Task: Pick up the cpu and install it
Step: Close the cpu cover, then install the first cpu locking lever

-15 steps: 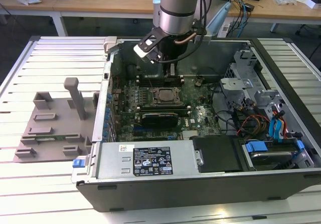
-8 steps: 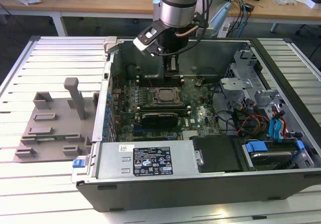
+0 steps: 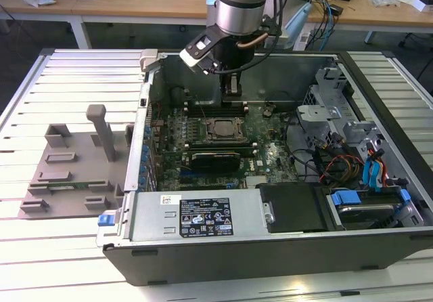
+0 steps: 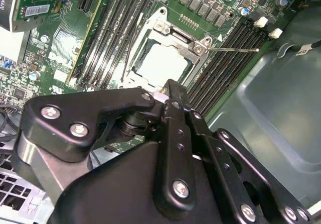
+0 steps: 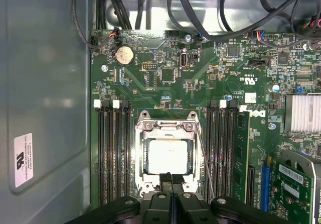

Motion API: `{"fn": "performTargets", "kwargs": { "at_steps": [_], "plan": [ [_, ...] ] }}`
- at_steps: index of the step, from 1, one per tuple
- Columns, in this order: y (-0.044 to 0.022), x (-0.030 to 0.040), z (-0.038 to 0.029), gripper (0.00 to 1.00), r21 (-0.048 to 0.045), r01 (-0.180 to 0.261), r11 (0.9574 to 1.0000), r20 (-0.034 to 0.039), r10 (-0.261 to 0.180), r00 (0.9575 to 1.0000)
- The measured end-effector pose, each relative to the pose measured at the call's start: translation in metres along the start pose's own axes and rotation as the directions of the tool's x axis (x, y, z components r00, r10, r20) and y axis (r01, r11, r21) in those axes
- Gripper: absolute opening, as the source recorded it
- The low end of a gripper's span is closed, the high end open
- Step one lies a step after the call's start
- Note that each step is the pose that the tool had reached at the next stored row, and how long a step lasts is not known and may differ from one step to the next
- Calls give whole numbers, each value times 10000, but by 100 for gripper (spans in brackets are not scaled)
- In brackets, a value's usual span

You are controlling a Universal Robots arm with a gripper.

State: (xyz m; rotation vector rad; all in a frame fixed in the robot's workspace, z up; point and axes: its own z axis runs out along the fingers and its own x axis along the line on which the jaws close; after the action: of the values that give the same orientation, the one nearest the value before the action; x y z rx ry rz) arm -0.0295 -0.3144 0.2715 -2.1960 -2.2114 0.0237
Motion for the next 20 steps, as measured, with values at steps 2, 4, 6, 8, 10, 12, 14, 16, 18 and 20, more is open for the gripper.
{"fn": "performTargets", "kwargs": {
  "at_steps": [2,4,6,8,10,12,14,16,18,20],
  "plan": [
    [0,0,-2,11,0,0,10000,0,0,10000],
    [0,0,-3,11,0,0,10000,1,0,10000],
    [0,0,-4,11,2,160,9999,6,-160,9999],
    [0,0,-3,11,5,579,9983,17,-579,9983],
    [0,0,-3,11,10,1173,9931,34,-1173,9931],
    [0,0,-3,11,16,1670,9860,47,-1670,9860],
    [0,0,-3,11,19,1930,9812,54,-1930,9812],
    [0,0,-3,11,25,2414,9704,67,-2414,9704],
    [0,0,-3,11,33,2865,9581,79,-2865,9580],
    [0,0,-3,11,36,3105,9506,86,-3105,9505]
  ]
}}
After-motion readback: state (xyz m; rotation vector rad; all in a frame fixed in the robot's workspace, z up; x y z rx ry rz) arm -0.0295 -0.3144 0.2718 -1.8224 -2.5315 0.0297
